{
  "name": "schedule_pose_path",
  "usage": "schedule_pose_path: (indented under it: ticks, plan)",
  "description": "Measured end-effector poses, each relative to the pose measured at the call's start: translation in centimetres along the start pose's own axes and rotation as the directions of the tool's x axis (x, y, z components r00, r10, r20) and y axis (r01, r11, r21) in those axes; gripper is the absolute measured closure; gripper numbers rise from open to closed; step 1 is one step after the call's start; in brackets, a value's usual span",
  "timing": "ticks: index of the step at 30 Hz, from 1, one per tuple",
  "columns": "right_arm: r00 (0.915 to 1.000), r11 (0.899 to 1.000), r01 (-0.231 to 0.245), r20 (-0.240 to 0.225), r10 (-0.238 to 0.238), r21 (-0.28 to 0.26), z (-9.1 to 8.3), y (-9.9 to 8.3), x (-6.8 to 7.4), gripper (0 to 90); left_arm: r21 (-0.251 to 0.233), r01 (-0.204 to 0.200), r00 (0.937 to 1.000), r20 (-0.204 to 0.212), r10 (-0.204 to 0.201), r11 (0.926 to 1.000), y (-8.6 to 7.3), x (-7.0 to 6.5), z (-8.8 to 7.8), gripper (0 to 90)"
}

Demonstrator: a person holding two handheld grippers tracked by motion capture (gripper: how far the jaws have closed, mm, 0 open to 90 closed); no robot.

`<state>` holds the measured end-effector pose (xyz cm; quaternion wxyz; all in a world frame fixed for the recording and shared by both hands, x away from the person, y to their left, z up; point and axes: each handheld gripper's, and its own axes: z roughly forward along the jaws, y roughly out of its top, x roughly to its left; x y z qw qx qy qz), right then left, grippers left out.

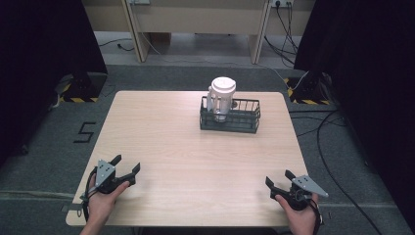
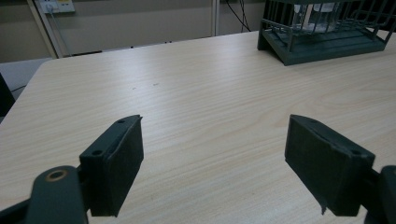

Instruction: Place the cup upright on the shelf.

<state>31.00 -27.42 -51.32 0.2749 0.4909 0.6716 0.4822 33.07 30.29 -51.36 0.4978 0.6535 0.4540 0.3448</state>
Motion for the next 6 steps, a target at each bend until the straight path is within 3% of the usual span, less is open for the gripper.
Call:
schedule_pose_path:
  ticks: [6]
  plan:
    - [0.9999, 1.0, 0.01, 0.004, -0.01, 0.0, 0.03, 0.02, -0.04, 16.2, 0.001, -0.001, 1.0, 0.009, 0.001, 1.0, 0.04, -0.21, 0.12, 19.1]
